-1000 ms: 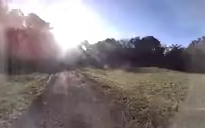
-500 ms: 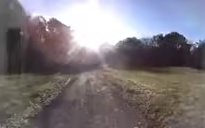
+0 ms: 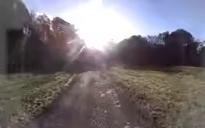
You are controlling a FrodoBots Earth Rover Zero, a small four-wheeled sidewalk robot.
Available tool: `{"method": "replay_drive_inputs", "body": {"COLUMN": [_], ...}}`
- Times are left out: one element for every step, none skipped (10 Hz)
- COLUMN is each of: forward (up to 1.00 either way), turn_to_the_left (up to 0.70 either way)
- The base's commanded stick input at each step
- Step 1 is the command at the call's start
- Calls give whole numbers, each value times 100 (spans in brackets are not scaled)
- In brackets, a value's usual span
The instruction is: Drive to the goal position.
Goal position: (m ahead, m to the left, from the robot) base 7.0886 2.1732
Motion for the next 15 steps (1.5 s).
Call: {"method": "replay_drive_inputs", "body": {"forward": [70, 70, 70, 70, 70, 70, 70, 70, 70, 70, 70, 70, 70, 70, 70], "turn_to_the_left": [0, 0, 0, 0, 2, 13, 35, 8, 2, 2, 2, 2, 2, 2, 2]}}
